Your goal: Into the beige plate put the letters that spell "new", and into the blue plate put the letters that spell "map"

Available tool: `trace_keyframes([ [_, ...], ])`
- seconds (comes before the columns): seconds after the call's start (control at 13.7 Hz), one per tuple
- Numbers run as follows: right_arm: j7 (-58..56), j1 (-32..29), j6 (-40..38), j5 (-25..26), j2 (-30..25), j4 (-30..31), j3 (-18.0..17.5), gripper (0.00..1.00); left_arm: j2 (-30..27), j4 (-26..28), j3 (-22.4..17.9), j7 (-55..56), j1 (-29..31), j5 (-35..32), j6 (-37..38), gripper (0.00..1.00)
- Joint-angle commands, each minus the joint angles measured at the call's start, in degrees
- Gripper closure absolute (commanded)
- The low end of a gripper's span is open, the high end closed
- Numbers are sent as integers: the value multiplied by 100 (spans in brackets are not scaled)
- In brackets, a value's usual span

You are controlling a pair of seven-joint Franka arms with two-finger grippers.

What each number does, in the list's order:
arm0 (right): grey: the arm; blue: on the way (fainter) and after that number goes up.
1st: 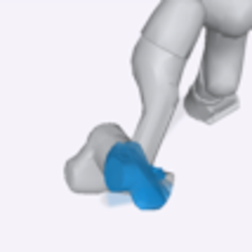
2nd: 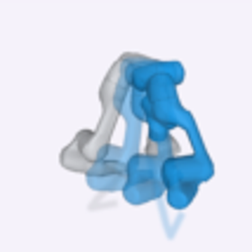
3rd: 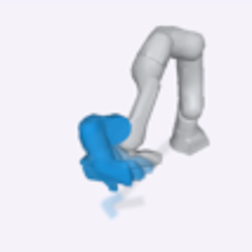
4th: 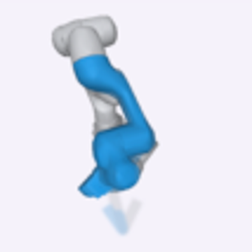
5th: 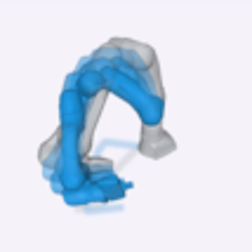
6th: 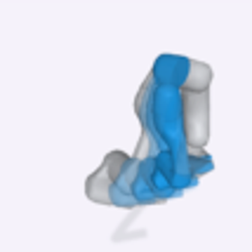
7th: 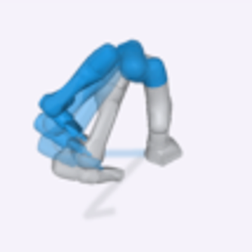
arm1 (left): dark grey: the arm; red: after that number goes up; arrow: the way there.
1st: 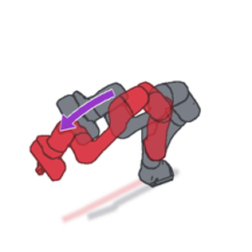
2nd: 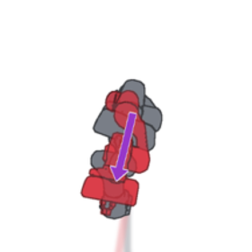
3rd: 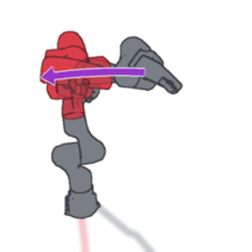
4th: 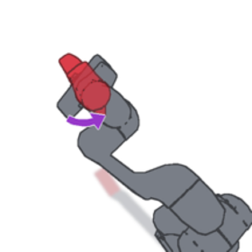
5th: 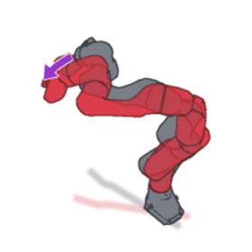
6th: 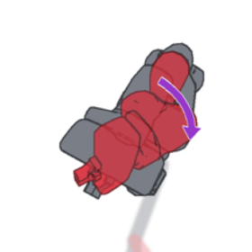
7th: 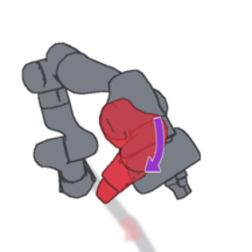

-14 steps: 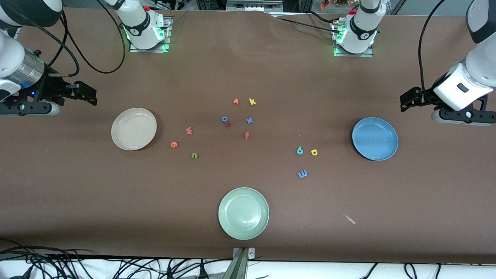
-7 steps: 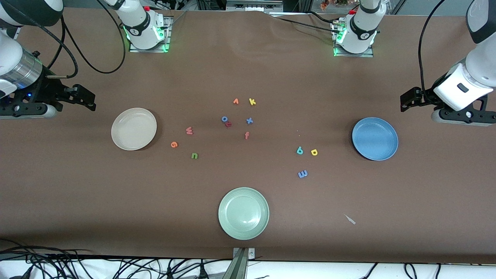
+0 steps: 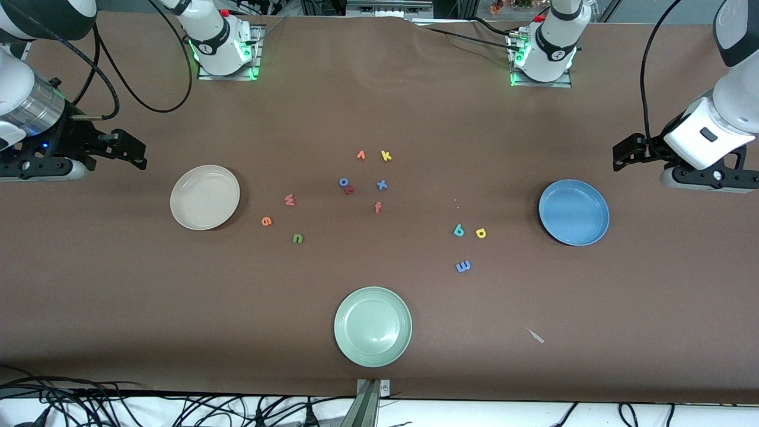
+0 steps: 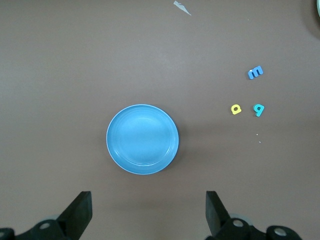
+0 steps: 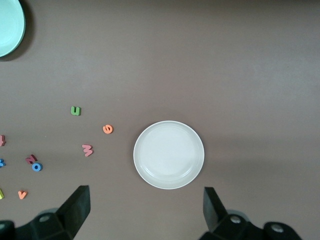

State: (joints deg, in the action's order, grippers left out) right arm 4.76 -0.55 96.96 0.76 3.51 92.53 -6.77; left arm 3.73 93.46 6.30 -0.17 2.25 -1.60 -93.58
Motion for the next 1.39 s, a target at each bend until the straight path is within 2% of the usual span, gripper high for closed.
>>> trace_keyframes([
  [0.0,51,2,34,-14,-35,2,-35,0,-83,103,30,-71,56,37,-73,0],
  [0.37,16,11,-27,-14,-17,-129,-35,0,172,-205,30,-27,-40,89,-64,0],
  [0.73,42,-15,-36,-66,-52,-138,9,0,777,-249,196,-10,-418,81,-90,0],
  [0.8,7,-32,-45,-180,-35,-147,27,0,1005,-275,214,-27,-445,98,-108,0],
  [0.88,7,-33,-45,-312,-17,-147,36,0,1285,-528,249,-53,-506,116,-151,0],
  [1.1,-63,72,-194,-261,0,-85,-95,0,2235,-1442,258,-211,-734,124,-169,0],
  [1.32,33,309,-203,-269,124,-77,-122,0,2763,-1629,267,-981,-884,142,-816,0],
])
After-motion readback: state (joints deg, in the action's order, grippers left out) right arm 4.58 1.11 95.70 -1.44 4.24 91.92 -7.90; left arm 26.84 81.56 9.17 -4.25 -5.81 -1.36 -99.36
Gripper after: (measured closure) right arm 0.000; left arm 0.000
